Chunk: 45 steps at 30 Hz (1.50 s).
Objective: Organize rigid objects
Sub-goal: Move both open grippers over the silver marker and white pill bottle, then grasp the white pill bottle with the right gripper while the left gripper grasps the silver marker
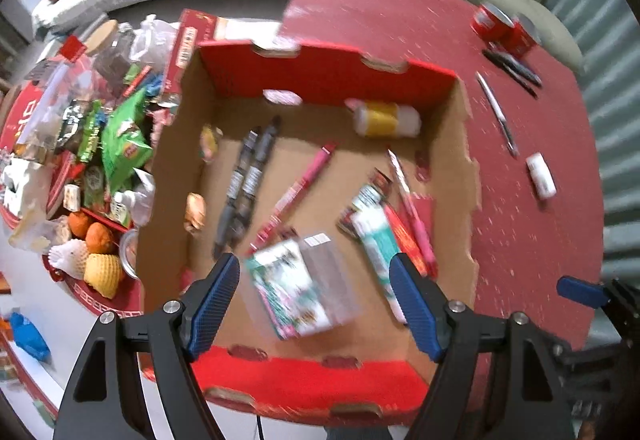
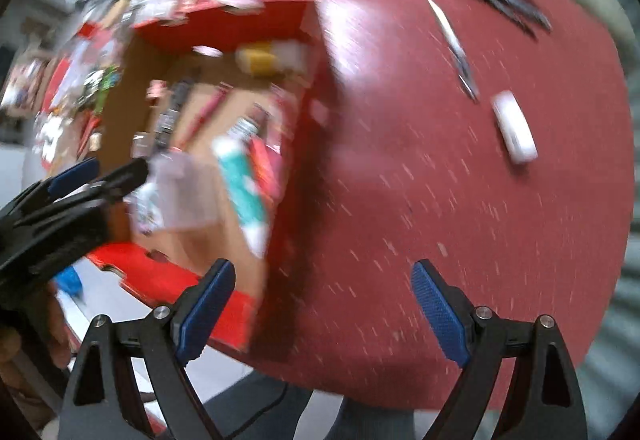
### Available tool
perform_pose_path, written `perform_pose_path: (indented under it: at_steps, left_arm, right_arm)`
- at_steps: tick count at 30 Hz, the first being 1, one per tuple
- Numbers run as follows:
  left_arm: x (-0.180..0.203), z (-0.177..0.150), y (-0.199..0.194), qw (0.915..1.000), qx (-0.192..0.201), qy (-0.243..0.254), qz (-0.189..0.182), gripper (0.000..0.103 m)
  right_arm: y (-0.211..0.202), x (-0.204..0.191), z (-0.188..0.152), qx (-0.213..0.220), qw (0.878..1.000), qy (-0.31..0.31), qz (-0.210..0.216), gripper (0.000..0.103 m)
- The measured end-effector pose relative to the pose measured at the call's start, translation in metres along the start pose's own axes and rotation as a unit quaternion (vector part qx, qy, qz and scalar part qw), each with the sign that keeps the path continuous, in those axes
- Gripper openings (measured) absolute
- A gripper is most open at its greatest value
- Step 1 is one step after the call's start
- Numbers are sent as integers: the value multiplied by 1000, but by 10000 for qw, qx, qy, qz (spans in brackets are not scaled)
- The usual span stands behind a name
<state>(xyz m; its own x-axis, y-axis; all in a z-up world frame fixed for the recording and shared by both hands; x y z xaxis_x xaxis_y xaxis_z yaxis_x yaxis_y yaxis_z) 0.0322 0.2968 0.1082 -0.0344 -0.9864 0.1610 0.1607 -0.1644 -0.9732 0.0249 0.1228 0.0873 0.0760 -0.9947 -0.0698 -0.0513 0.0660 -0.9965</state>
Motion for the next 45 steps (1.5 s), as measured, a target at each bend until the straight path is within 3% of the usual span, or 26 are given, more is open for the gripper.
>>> perform_pose_path:
  at_steps: [9,14,18,25,30,38,45]
  left_arm:
    - [65,-32,8,9965,-503,504,-448,80]
    - [105,-42,11,9917,-708,811,-703,80]
    - [136,-35,18,9920,-717,593,-851,80]
    - [179,9,45,9947,-531,-25,-877,81]
    - [196,54,75,9968,-404,-239,-650,81]
    - [198,124,126,9948,-226,-774,-617,81]
    - [199,161,177,9915,-325,-999,-767,81]
  right_arm:
    - [20,83,-42,-438,9917,1205,52,91]
    - [29,105,-51,-504,9897,1331,167,91]
    - [35,124,-52,-460,9914,1228,45,91]
    - [41,166,-18,-225,9953,922,-192,91]
    - [45,185,22,-6,9979,504,-400,91]
    - [60,174,87,494,9956,-487,-637,91]
    - [78,173,120,726,9929,-783,-523,87]
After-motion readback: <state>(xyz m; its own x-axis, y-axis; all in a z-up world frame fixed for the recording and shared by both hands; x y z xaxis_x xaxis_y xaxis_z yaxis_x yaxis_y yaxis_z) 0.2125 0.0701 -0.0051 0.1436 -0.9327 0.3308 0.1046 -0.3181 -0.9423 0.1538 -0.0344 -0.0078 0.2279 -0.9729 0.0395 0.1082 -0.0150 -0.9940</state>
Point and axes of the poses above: each gripper's, at about its wrist camera, not at the fingertips, and y roughly the way its jaws point, x to its right, z to its top, the point moved 2 cm from there along y, roughly the way its jaws point, and after that the axes turned 7 degrees about -z, right-handed, at the moved point
